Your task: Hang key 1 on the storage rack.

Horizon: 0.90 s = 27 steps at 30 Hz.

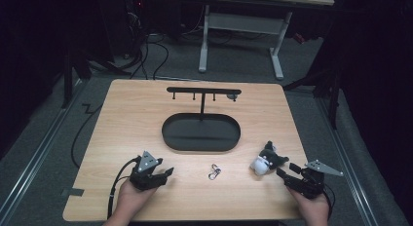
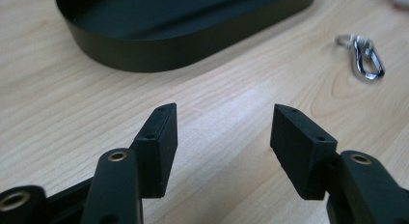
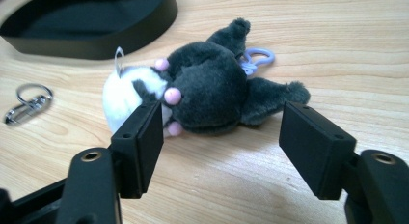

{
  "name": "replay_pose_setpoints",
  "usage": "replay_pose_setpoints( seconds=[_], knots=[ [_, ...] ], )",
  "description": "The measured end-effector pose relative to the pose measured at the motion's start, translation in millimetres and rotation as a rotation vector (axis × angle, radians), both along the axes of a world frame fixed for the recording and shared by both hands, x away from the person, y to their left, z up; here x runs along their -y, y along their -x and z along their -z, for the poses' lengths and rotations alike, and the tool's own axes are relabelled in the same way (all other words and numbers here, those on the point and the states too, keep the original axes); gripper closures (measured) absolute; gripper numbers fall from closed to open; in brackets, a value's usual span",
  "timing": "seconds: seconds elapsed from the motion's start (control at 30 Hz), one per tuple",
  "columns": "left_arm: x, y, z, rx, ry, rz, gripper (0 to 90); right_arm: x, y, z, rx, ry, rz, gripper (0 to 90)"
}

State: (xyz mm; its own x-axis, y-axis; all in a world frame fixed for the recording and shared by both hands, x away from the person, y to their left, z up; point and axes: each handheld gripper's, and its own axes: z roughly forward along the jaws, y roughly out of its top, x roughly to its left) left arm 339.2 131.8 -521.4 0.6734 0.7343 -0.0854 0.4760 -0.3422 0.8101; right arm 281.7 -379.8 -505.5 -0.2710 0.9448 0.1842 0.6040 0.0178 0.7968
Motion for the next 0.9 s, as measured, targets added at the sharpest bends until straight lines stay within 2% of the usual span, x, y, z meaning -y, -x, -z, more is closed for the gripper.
replay_pose_setpoints(
  seconds=[0.03, 0.13, 0.2, 0.33, 0.37, 0.4, 0.43, 0.53, 0.57, 0.63, 0.7, 0.77, 0.9],
  knots=[
    [-1.4, -1.2, 0.5, -0.002, 0.002, -0.006, 43.6, 0.0, 0.0, 0.0, 0.000, 0.000, 0.000, 35.6],
    [-2.6, -2.4, 0.8, 0.007, -0.007, -0.015, 42.9, -1.6, 3.3, -0.4, 0.011, 0.048, 0.009, 39.7],
    [-2.1, -2.6, 0.8, 0.007, 0.000, -0.014, 42.9, -1.5, 3.5, -0.1, 0.010, 0.052, 0.010, 40.5],
    [2.2, -1.8, 1.7, 0.009, -0.012, -0.004, 42.5, -2.0, 3.8, 2.4, 0.010, 0.094, -0.006, 43.1],
    [3.1, -1.4, 1.9, 0.011, -0.018, 0.000, 42.3, -2.7, 4.2, 2.7, 0.002, 0.100, -0.006, 46.5],
    [4.3, -0.9, 2.3, 0.013, -0.023, 0.004, 41.9, -2.3, 3.9, 3.2, 0.010, 0.134, -0.017, 53.0],
    [5.0, -0.6, 2.6, 0.014, -0.025, 0.007, 41.9, -2.3, 3.9, 3.2, 0.010, 0.134, -0.017, 53.0],
    [7.1, 1.0, 3.3, 0.016, -0.031, 0.016, 41.5, -1.3, 2.0, 4.6, -0.020, 0.160, -0.008, 67.9],
    [7.4, 1.4, 3.2, 0.016, -0.029, 0.018, 41.4, -0.6, -0.3, 5.9, -0.040, 0.175, -0.005, 75.7],
    [7.3, 3.3, 2.3, 0.020, -0.031, 0.024, 41.3, 0.0, -4.1, 8.0, -0.059, 0.213, 0.008, 85.5],
    [6.0, 6.3, 1.5, 0.024, -0.026, 0.024, 41.0, 2.1, -10.0, 9.1, -0.077, 0.227, 0.023, 90.0],
    [2.7, 9.9, 1.1, 0.023, -0.019, 0.024, 41.0, 3.2, -17.6, 9.8, -0.091, 0.227, 0.021, 90.0],
    [-7.0, 18.4, 0.0, 0.028, -0.024, 0.005, 41.0, -0.8, -35.8, 10.5, -0.089, 0.250, 0.004, 90.0]
  ],
)
